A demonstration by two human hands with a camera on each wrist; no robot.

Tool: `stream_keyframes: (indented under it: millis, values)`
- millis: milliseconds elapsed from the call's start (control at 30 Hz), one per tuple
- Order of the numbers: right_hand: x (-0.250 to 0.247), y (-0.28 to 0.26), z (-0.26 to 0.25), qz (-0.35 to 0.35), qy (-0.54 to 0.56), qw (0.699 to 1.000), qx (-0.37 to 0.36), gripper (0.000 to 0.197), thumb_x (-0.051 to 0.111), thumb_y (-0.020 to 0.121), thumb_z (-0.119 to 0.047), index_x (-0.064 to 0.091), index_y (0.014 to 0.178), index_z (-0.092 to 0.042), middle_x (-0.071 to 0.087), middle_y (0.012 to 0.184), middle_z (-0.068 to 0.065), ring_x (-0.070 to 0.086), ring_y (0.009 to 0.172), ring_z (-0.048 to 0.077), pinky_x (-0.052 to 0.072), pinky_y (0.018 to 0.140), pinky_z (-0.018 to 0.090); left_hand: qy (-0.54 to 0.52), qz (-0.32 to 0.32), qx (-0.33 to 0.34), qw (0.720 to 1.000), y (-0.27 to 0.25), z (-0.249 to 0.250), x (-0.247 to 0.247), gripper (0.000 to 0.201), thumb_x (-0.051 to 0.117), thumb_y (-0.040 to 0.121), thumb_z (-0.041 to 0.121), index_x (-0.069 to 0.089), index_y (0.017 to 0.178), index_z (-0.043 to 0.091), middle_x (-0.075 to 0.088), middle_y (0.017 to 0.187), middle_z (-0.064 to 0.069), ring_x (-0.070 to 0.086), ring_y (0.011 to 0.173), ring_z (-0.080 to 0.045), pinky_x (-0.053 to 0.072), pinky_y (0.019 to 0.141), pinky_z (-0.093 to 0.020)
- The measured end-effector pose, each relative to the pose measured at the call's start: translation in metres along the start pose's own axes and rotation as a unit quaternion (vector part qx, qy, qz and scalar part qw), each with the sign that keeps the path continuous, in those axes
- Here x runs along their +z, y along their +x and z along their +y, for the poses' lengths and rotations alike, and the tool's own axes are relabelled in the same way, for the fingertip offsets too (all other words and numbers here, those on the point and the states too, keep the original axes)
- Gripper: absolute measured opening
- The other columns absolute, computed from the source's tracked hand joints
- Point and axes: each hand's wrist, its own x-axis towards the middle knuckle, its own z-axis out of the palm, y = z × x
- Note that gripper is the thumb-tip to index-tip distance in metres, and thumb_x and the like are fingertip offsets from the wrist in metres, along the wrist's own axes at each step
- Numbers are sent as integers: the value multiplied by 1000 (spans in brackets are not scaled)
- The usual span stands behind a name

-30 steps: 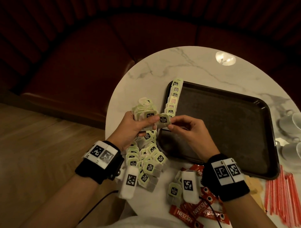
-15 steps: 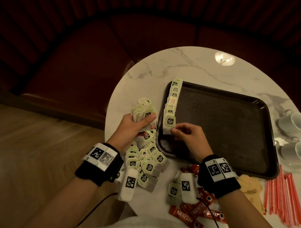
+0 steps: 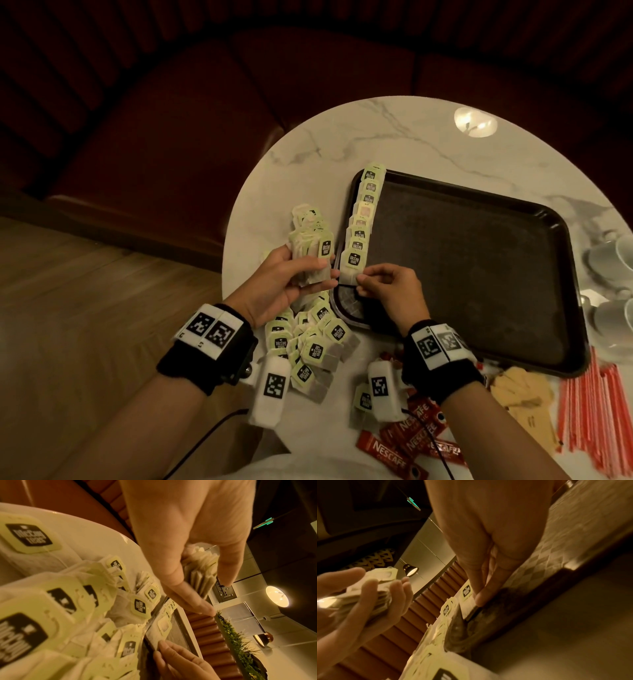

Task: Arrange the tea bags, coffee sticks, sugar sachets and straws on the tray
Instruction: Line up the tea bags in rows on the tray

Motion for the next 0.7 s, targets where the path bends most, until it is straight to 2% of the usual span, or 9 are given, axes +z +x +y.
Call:
stream_keyframes:
  millis: [100,200,267,400,500,533,600,700]
  values:
    - [-2,-2,-3,12,0,1000,-1,10,77,83,-8,70,89,-9,75,79,9,72,69,15,59,75,25,1,-6,4,1000,1,-1,-2,34,56,85,-9,54,118,1,67,112,-20,71,94,-28,59,78,-32]
    - [-4,-6,-9,39,-28,998,-27,9,75,85,-10,69,91,-13,73,79,5,71,71,13,58,68,20,15,-18,5,1000,2,-1,-4,35,53,90,-8,51,124,-4,66,117,-23,69,101,-30,58,82,-31]
    - [-6,-9,-15,43,-27,997,-58,8,73,87,-10,69,90,-16,72,80,3,70,73,13,58,70,22,16,-30,5,999,1,1,-3,34,55,89,-5,53,122,-2,68,115,-21,68,103,-32,58,82,-30]
    - [-5,-21,-33,-18,18,993,-113,7,68,91,-15,71,97,-15,72,89,2,66,79,9,55,76,22,10,-44,2,999,1,2,0,43,60,80,2,53,122,-1,70,113,-18,68,103,-33,58,83,-31]
    - [-2,-30,-48,-61,62,985,-149,16,61,95,-20,71,106,-15,73,92,-10,65,86,0,51,78,17,32,-47,-1,998,2,2,0,51,63,79,2,52,128,-1,66,121,-19,66,108,-34,58,84,-32]
    - [-1,-32,-53,-78,68,981,-161,18,60,96,-20,71,110,-15,74,98,-10,66,92,1,51,81,17,42,-49,-1,998,2,2,1,52,64,78,2,51,129,-1,67,120,-18,66,108,-32,58,83,-31]
    - [-2,-34,-61,-106,53,976,-182,20,61,95,-18,69,113,-16,73,109,-2,66,105,11,52,91,24,58,-56,-1,997,1,3,1,54,65,77,1,52,130,2,68,118,-16,68,106,-30,59,82,-30]
    - [-3,-35,-69,-131,18,970,-205,14,64,93,-15,69,106,-16,72,109,3,65,105,22,54,93,33,76,-75,7,994,2,3,1,56,65,79,1,51,132,4,65,122,-17,66,108,-31,58,85,-31]
